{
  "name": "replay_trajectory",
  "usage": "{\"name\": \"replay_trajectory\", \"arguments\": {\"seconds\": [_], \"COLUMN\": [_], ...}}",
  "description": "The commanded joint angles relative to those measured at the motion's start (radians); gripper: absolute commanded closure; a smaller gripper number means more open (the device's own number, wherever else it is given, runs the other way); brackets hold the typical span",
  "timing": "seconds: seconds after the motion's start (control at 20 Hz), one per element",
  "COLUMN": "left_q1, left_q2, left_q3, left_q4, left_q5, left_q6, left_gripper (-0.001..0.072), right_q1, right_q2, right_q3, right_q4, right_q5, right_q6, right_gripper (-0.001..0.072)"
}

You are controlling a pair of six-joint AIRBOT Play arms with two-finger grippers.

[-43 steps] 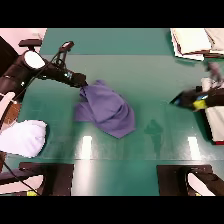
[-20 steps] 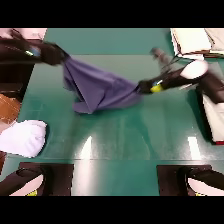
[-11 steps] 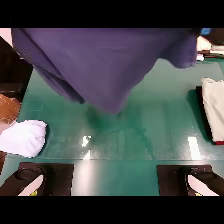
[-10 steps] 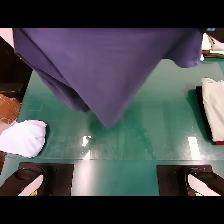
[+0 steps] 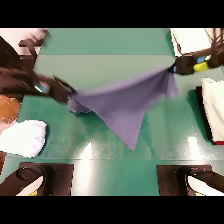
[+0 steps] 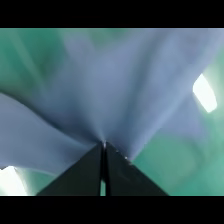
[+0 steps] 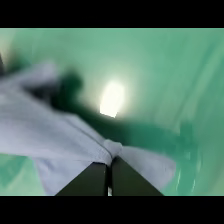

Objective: Fold the shirts.

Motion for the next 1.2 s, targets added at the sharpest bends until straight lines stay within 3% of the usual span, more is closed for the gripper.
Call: {"name": "replay_trajectory", "arguments": {"seconds": [0.0, 0.15, 0.2, 0.25, 0.3, 0.5, 0.7, 0.9, 1.15], "left_q1": [-0.142, -0.23, -0.237, -0.236, -0.228, -0.021, 0.282, 0.419, 0.421], "left_q2": [-0.004, -0.004, -0.004, -0.004, -0.004, -0.004, -0.062, -0.256, -0.46], "left_q3": [-0.247, -0.344, -0.346, -0.34, -0.327, -0.203, -0.183, -0.183, -0.183], "left_q4": [-0.008, -0.028, -0.029, -0.031, -0.008, 0.136, 0.125, -0.005, -0.185], "left_q5": [-0.014, 0.021, 0.04, 0.071, 0.109, 0.197, 0.237, 0.143, 0.038], "left_q6": [0.002, 0.001, 0.0, -0.011, -0.041, -0.116, -0.12, 0.031, 0.165], "left_gripper": [0.0685, 0.0682, 0.0551, 0.0218, 0.0136, 0.0153, 0.0154, 0.0154, 0.0154], "right_q1": [0.016, 0.015, 0.015, 0.015, 0.015, 0.014, 0.015, 0.015, 0.015], "right_q2": [0.043, 0.1, 0.113, 0.12, 0.121, 0.119, 0.119, 0.119, 0.119], "right_q3": [-0.161, -0.267, -0.292, -0.313, -0.32, -0.315, -0.315, -0.315, -0.315], "right_q4": [-0.025, -0.019, -0.018, -0.019, -0.018, -0.011, -0.01, -0.01, -0.011], "right_q5": [-0.008, -0.07, -0.084, -0.09, -0.088, -0.097, -0.105, -0.103, -0.104], "right_q6": [0.009, 0.009, 0.011, 0.011, 0.011, 0.011, 0.011, 0.012, 0.012], "right_gripper": [0.0697, 0.0697, 0.0697, 0.0697, 0.0697, 0.0697, 0.0697, 0.0697, 0.0697]}}
